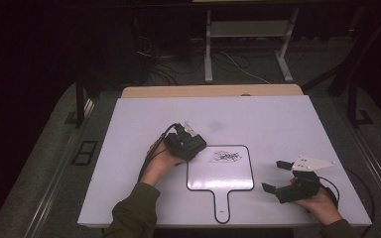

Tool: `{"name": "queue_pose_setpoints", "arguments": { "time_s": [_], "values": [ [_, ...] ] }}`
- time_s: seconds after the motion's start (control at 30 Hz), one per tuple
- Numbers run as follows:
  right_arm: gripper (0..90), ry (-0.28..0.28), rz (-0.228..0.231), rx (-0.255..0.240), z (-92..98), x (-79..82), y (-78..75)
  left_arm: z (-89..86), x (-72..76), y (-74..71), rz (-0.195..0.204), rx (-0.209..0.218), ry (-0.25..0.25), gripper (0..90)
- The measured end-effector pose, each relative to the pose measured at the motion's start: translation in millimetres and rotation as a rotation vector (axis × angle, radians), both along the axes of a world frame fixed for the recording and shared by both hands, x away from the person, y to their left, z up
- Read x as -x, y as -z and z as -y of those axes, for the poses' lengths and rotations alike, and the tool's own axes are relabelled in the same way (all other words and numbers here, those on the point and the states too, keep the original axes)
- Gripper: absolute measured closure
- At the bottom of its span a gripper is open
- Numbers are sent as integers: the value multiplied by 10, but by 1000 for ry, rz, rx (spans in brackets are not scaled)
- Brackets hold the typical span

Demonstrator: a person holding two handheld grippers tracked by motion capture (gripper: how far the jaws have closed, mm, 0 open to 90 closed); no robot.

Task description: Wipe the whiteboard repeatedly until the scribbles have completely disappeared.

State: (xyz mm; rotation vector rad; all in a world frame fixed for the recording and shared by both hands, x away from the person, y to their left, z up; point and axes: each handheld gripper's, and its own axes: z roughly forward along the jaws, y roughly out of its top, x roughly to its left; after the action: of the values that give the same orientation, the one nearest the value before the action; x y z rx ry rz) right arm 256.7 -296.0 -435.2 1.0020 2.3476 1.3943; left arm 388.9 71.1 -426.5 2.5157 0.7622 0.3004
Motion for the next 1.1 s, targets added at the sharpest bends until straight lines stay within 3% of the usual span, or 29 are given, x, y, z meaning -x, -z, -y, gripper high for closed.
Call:
{"name": "queue_pose_setpoints", "arguments": {
  "time_s": [0.13,0.23,0.37,0.6,0.67,0.8,0.87,0.93,1.1],
  "values": [
    [0,1,-1,0,-1,4,-3,-25,-23,12,-21,31,1,392],
    [0,-1,1,0,-6,3,0,-39,-63,20,0,38,-33,392],
    [0,1,-1,-2,1,1,-3,-16,-83,20,28,20,-30,392],
    [0,-1,-1,1,-11,-1,4,41,-20,17,-22,34,13,393],
    [0,1,0,0,-13,0,1,49,-7,17,-20,35,20,393],
    [0,1,2,1,-4,2,-2,-4,-88,22,45,13,-33,393],
    [0,2,0,-1,0,6,-3,-24,-101,25,35,22,-46,393],
    [0,1,0,-2,2,1,-2,-13,-84,21,7,28,-26,393],
    [0,0,2,1,-10,-1,1,84,-1,20,-15,36,24,393]
  ]
}}
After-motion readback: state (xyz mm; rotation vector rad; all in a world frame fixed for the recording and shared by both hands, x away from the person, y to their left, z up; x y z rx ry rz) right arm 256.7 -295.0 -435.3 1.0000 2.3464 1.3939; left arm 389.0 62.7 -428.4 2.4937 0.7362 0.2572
